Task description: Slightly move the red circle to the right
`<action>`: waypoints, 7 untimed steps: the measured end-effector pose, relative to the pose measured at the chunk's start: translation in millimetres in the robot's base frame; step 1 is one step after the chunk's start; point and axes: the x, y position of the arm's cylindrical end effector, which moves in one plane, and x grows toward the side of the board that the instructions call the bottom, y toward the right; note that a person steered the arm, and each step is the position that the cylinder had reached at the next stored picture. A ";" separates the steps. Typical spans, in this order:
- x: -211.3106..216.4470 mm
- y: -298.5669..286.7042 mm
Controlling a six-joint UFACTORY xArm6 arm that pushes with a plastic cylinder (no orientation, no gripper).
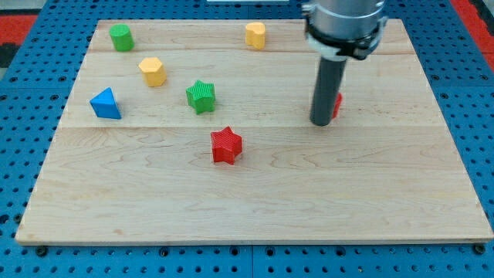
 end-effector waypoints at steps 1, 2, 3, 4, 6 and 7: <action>-0.2 -26.8; -3.4 -55.2; -28.3 -31.6; -39.3 -5.9; -34.2 30.1; -34.2 22.6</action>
